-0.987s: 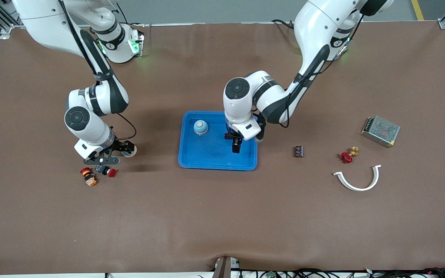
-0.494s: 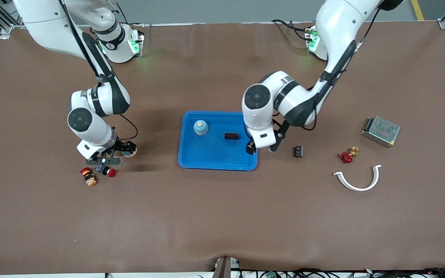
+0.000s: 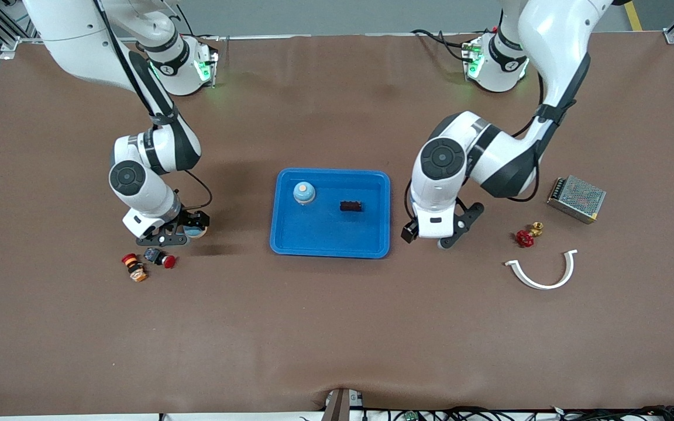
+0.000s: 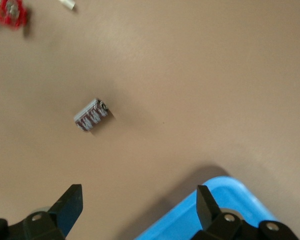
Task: Place electrolytic capacitor and blue bell in tray
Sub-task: 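Move the left gripper to the second capacitor while the right gripper grasps the dome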
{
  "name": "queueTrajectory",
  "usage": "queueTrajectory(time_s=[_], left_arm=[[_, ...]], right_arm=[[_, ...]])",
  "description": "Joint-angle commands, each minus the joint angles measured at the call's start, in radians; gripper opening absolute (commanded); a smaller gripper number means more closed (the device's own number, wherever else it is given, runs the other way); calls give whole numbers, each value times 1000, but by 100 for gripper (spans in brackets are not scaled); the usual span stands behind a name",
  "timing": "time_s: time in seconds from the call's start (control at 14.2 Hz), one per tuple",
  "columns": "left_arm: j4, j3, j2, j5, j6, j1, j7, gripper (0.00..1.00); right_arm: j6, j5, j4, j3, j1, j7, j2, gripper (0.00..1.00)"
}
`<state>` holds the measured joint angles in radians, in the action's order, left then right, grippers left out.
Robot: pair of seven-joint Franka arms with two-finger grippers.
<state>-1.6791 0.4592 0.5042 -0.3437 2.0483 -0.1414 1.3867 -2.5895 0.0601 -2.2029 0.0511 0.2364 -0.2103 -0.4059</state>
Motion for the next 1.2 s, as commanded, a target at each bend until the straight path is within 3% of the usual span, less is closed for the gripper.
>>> queueTrajectory(time_s=[0.0,0.28,0.71,0.99,1.13], left_arm=[[-11,15,-13,-12,1,46,-334,100],[-45,13,-6,-56,45,69,-394,100],[-310,24,-52,-165,346,183,-527,100],[-370,50,-50,-169,406,264,-640,100],[-387,53,-49,-167,441,279,-655,100]], right_arm=[[-30,-28,-15,-20,-11,-4,-7,100],[-66,-28,-15,-27,-14,-4,-28,100],[-69,-28,-17,-25,-17,-4,-31,100],[-69,-28,-17,-25,-19,-4,-30,100],[-69,-28,-17,-25,-19,-4,-30,92]])
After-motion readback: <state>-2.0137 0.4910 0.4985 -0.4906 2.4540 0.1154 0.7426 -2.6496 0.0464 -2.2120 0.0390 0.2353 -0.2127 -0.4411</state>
